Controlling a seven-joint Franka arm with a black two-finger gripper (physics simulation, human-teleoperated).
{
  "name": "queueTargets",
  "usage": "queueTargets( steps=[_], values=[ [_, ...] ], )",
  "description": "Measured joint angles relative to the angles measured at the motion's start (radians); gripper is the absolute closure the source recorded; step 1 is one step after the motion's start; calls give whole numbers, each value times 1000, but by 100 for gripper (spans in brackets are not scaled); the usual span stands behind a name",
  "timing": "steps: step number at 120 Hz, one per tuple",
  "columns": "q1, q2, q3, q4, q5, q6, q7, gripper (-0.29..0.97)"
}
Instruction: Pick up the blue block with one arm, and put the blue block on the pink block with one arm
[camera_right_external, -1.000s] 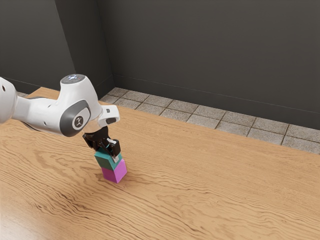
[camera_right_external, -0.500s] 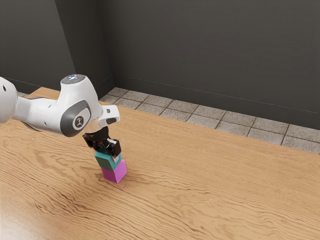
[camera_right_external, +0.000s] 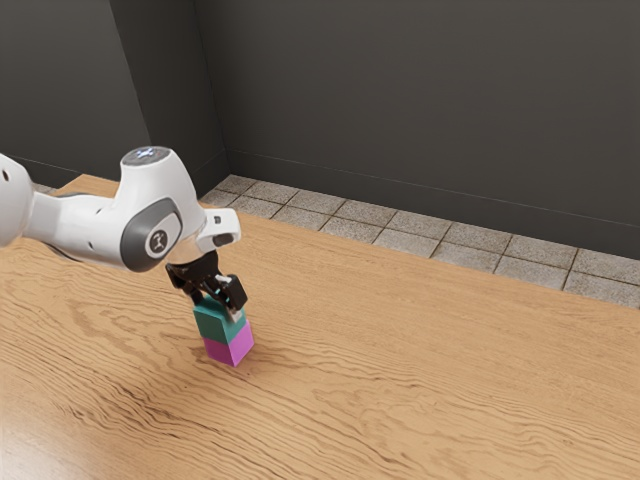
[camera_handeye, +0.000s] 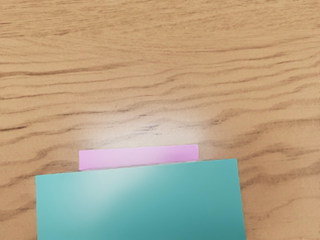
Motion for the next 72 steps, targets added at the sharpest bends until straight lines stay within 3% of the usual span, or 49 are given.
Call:
queueTargets(
  steps=[48, 57, 72],
  values=[
    [-15, -52, 19, 49, 0, -14, 7, 3],
    [-19, -53, 26, 303, -6, -126, 2, 3],
    [16, -80, 0, 735, -4, -425, -9, 3]
  ],
)
